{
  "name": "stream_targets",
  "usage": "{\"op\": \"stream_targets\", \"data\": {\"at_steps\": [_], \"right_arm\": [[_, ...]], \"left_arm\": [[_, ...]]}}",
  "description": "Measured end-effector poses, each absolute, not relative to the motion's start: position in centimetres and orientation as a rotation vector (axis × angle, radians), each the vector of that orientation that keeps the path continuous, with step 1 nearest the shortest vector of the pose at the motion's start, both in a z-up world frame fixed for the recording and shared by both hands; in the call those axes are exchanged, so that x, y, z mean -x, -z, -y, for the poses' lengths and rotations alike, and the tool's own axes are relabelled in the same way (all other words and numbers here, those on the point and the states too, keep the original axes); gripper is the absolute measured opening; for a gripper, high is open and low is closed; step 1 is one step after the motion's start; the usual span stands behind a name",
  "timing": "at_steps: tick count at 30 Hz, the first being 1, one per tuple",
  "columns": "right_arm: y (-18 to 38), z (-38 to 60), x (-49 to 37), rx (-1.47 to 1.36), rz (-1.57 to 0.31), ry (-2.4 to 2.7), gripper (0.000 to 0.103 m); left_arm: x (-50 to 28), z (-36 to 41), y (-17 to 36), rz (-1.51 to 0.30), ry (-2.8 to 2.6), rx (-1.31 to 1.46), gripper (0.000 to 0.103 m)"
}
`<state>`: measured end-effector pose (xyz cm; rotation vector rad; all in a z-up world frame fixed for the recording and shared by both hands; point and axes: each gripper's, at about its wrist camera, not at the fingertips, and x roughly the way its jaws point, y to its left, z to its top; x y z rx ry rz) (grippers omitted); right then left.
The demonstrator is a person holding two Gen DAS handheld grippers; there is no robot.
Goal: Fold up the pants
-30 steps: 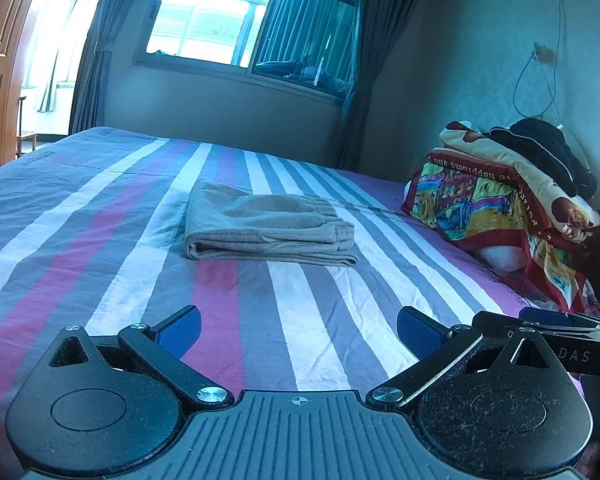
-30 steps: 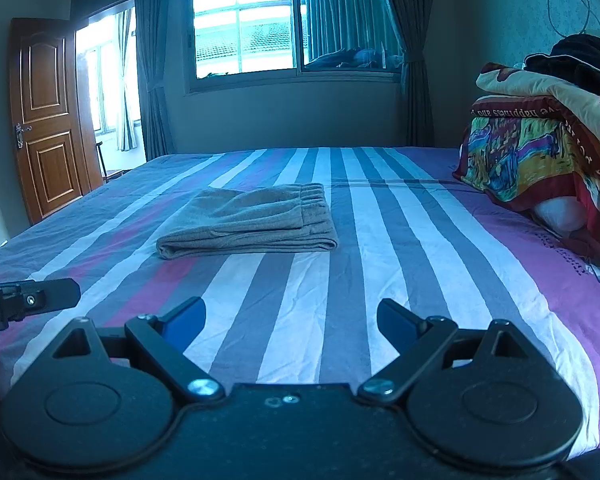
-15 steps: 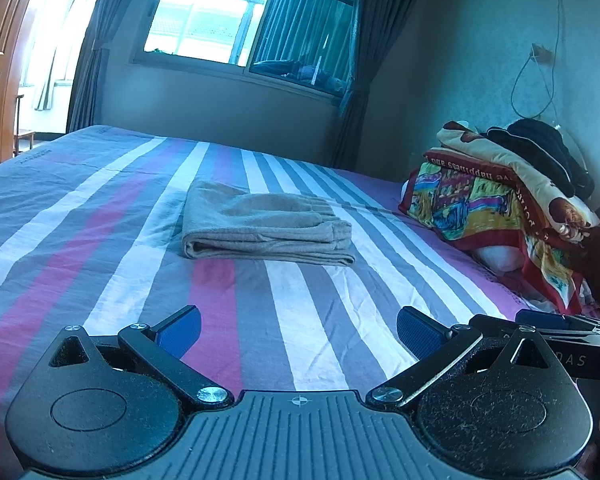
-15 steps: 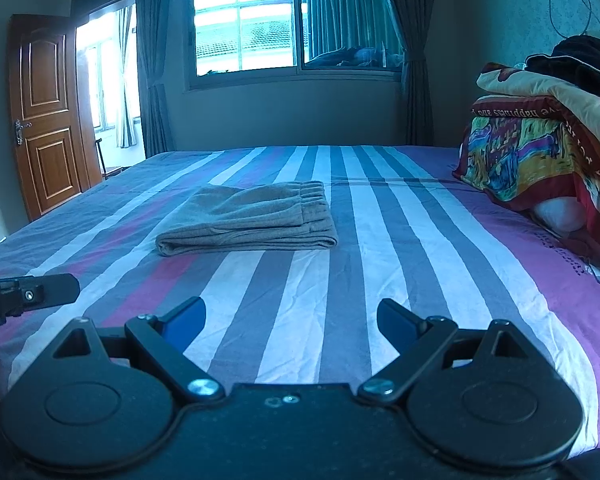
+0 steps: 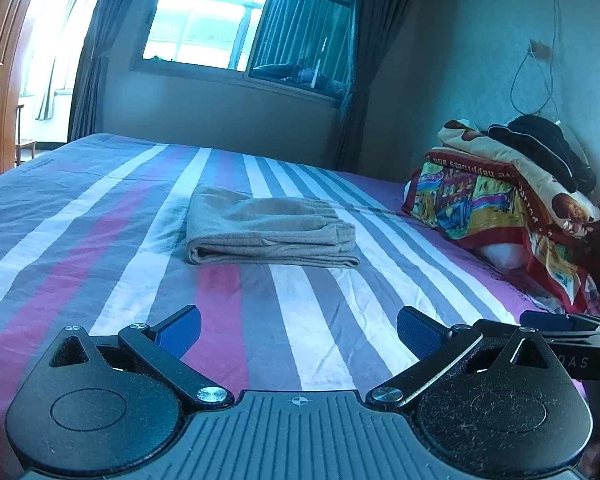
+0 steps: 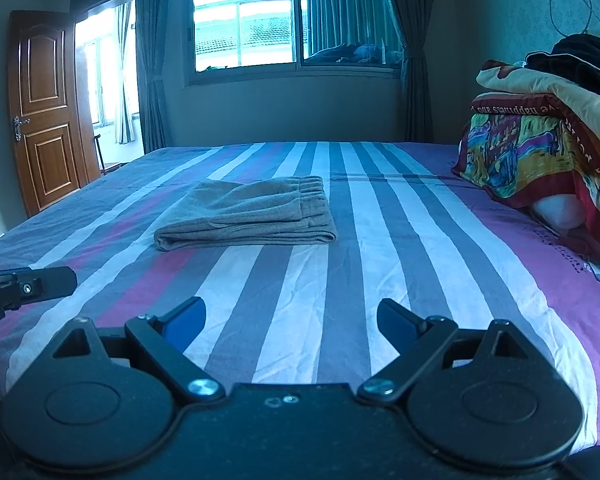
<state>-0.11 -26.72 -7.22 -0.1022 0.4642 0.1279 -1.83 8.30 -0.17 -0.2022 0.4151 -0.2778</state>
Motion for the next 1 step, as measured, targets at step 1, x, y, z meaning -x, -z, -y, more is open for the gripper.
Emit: {"op": "stream_targets", "data": {"at_steps": [1], "right_arm": [[7.3, 26.69, 0.08, 0.104, -0.467, -0.13, 0.092]], "left_arm": [[1.88, -8.3, 0.16, -0.414, 0.28, 0.206, 0.103]]}}
